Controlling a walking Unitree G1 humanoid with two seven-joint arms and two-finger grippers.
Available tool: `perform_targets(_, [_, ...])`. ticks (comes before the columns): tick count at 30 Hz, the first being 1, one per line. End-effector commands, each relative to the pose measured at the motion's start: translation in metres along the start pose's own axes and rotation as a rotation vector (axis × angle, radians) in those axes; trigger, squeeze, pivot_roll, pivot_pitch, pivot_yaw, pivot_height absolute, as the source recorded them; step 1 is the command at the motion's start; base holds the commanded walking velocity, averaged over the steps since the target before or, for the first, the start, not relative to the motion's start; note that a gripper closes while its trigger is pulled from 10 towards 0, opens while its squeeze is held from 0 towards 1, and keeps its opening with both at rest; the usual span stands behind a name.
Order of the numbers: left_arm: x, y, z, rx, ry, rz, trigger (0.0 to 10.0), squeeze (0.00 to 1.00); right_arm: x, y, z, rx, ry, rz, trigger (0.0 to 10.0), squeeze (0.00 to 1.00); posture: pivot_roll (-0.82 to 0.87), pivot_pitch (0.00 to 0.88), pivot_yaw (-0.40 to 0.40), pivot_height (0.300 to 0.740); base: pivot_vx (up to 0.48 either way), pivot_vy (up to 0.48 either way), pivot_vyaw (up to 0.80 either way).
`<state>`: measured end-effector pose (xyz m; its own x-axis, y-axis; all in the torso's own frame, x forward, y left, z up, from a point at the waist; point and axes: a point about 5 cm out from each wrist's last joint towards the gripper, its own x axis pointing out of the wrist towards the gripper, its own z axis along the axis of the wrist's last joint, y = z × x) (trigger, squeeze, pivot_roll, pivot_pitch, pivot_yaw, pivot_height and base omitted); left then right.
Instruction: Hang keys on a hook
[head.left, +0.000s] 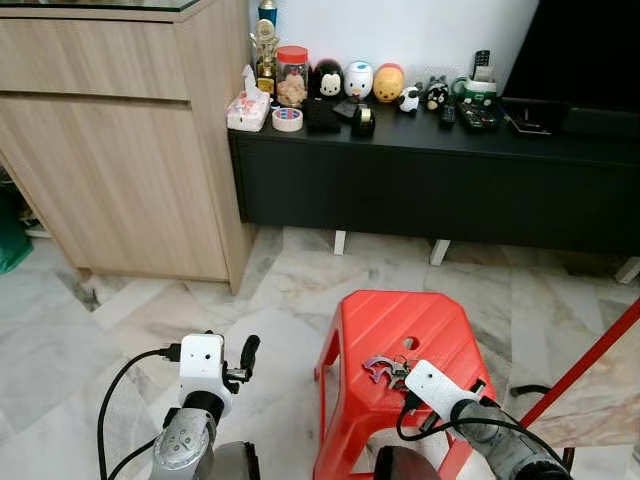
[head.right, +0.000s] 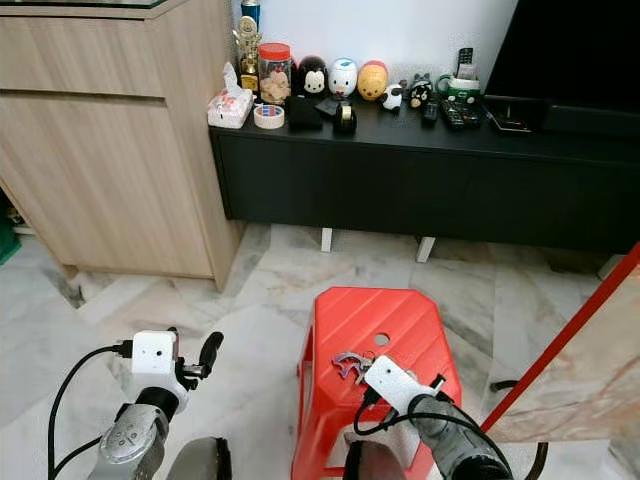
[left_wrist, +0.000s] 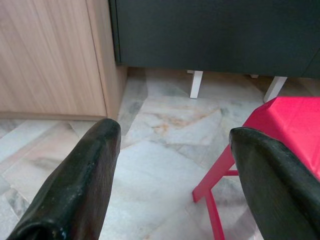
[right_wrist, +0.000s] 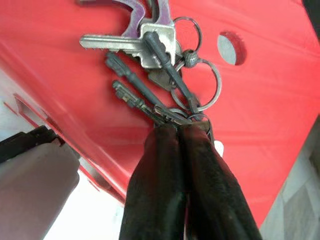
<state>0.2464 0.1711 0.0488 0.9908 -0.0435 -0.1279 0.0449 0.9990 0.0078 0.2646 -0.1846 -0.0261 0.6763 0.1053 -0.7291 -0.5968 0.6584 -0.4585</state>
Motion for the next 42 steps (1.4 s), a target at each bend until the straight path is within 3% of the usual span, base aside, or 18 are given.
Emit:
perform_targets(1, [0.0,0.0,-0.003,0.006,0.027,-0.005,10.0,0.0,0.001,0.002,-0.001,-0.001,0.009,0.013,0.0,0.0,0.1,0.0,-0.077,0.603,0.0,0.0,0.0])
perform_targets(5, [0.0,0.001,-0.004,0.008,0.028,-0.003,10.0,0.0,0.001,0.002,0.0,0.001,0.004,0.009,0.0,0.0,0.1,0.0,-0.076,0.603,0.0,0.0,0.0])
perform_targets(11, [0.0,0.001,-0.004,0.009,0.028,-0.002,10.0,0.0,-0.001,-0.009,0.012,0.151,-0.086,-0.091,0.0,0.0,0.1,0.0,-0.076,0.603,0.0,0.0,0.0])
perform_targets(12, [0.0,0.001,-0.004,0.013,0.03,-0.001,10.0,0.0,-0.003,-0.017,0.02,0.238,-0.15,-0.138,0.0,0.0,0.1,0.0,-0.079,0.603,0.0,0.0,0.0])
perform_targets(13, [0.001,0.001,-0.004,0.015,0.03,-0.001,10.0,0.0,-0.005,-0.019,0.024,0.263,-0.182,-0.151,0.0,0.0,0.1,0.0,-0.078,0.603,0.0,0.0,0.0])
perform_targets(25, [0.001,-0.002,-0.007,0.021,0.034,-0.014,10.0,0.0,-0.031,-0.029,0.05,0.399,-0.454,-0.261,0.1,0.0,0.09,0.0,-0.082,0.603,0.0,0.0,0.0])
perform_targets(27, [0.002,-0.003,-0.007,0.02,0.033,-0.014,10.0,0.0,-0.036,-0.031,0.054,0.428,-0.495,-0.283,1.4,0.0,0.09,0.0,-0.084,0.603,0.0,0.0,0.0])
perform_targets(28, [0.002,-0.003,-0.007,0.02,0.033,-0.014,10.0,0.0,-0.038,-0.033,0.057,0.446,-0.515,-0.287,2.9,0.0,0.09,0.0,-0.084,0.603,0.0,0.0,0.0])
perform_targets(30, [0.002,-0.003,-0.007,0.02,0.033,-0.014,10.0,0.0,-0.041,-0.034,0.061,0.486,-0.552,-0.293,3.5,0.0,0.09,0.0,-0.084,0.603,0.0,0.0,0.0])
perform_targets(31, [0.002,-0.003,-0.008,0.019,0.034,-0.013,10.0,0.0,-0.043,-0.035,0.063,0.514,-0.577,-0.297,10.0,0.0,0.09,0.0,-0.088,0.603,0.0,0.0,0.0])
perform_targets(35, [0.001,-0.002,-0.009,0.017,0.037,-0.01,10.0,0.0,-0.045,-0.033,0.063,0.585,-0.587,-0.301,10.0,0.0,0.09,0.0,-0.089,0.603,0.0,0.0,0.0])
perform_targets(37, [0.002,-0.003,-0.009,0.016,0.036,-0.011,10.0,0.0,-0.046,-0.031,0.061,0.732,-0.602,-0.28,10.0,0.0,0.09,0.0,-0.09,0.603,0.0,0.0,0.0])
perform_targets(42, [0.002,-0.003,-0.009,0.015,0.033,-0.013,10.0,0.0,-0.049,-0.032,0.063,0.795,-0.626,-0.263,10.0,0.0,0.08,0.0,-0.088,0.617,0.0,0.0,0.0])
